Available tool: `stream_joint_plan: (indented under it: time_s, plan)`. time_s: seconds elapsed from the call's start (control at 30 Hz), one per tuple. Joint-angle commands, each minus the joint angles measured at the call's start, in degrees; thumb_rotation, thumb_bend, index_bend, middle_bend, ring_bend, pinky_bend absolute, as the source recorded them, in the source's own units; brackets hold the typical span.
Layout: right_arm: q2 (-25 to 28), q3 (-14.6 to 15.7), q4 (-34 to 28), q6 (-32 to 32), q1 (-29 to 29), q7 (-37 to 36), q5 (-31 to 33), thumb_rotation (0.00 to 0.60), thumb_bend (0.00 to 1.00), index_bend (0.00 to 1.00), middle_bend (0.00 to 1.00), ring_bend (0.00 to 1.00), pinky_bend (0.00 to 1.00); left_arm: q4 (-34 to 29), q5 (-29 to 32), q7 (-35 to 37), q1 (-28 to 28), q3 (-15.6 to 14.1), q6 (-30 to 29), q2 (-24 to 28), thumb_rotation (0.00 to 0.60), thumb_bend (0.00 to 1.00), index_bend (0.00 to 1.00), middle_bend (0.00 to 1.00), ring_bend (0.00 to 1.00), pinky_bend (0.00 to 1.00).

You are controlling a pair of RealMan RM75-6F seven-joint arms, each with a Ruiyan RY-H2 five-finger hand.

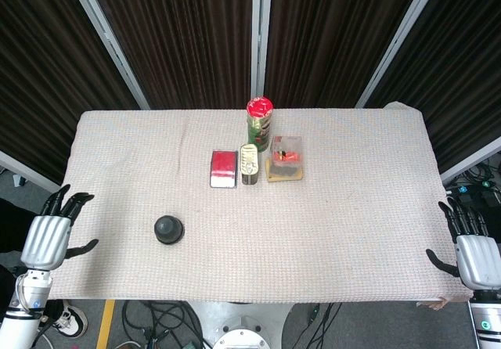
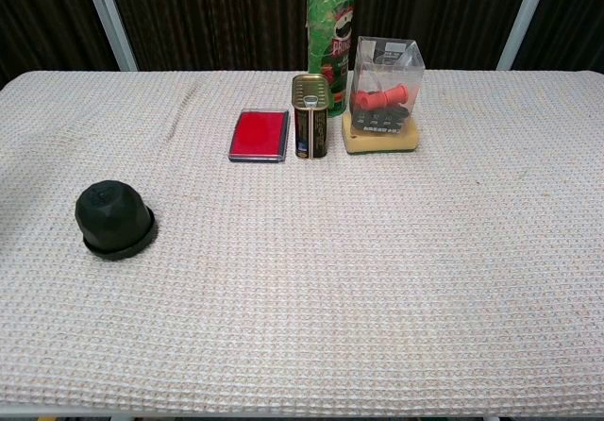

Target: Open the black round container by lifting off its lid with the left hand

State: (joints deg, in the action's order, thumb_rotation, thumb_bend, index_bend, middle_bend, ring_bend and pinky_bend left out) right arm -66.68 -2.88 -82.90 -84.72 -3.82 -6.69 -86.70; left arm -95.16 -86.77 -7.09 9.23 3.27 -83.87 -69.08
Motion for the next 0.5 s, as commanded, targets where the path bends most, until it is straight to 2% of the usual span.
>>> stream_joint_plan:
  time_s: [0.03,0.5]
  plan:
    - [0.0,0.1,-0.1,0.3,-0.1,0.1,0.0,0.600,0.13,0.00,0.00,0.00,0.00,-0.1,0.0,0.2,0.0,-0.1,0.1,0.0,0.600,0.05,0.21,0.18,0.03,0.12]
    - [0.4,0.0,-2.0,-0.3,0.0,0.9,-0.4,0.600,0.13,0.00,0.00,0.00,0.00,0.2,-1.7,3.4,0.0,-2.2,1.5,-0.5,0.600,0.03,0.20,0.18,0.03,0.12]
